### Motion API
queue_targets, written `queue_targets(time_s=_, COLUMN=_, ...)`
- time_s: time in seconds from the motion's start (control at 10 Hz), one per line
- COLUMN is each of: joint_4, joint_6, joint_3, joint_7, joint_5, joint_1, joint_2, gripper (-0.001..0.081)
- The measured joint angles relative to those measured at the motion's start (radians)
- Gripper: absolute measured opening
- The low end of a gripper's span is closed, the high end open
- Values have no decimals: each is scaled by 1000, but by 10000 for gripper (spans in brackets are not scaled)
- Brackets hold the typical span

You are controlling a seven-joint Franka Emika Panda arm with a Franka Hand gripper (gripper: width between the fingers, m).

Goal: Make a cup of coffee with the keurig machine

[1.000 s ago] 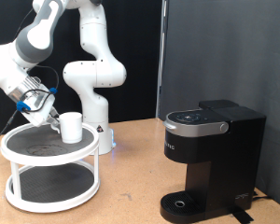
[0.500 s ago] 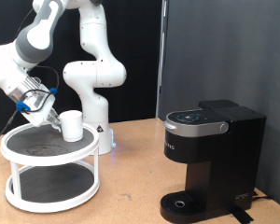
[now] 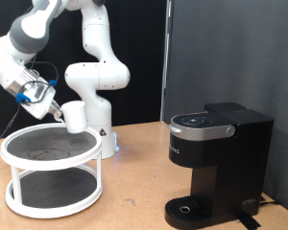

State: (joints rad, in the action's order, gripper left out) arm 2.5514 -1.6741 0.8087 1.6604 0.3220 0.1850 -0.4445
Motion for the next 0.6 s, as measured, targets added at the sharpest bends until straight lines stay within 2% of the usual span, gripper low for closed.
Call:
queue_targets(time_s=0.2, joint_4=-28, joint_6=57, joint_3=0, joint_7=23, joint_5=0, joint_1=3, joint_2=-33, gripper=3)
queue_targets(time_s=0.5, joint_4=-12, joint_6=51, joint_3=-11, joint_7=37, joint_5=3, joint_1=2, joint_2=-33, gripper=3)
queue_targets(time_s=0.6, joint_4=8, joint_6=18, joint_3=-30, joint_7=79, joint_5=43, joint_1=3, joint_2=-42, gripper=3)
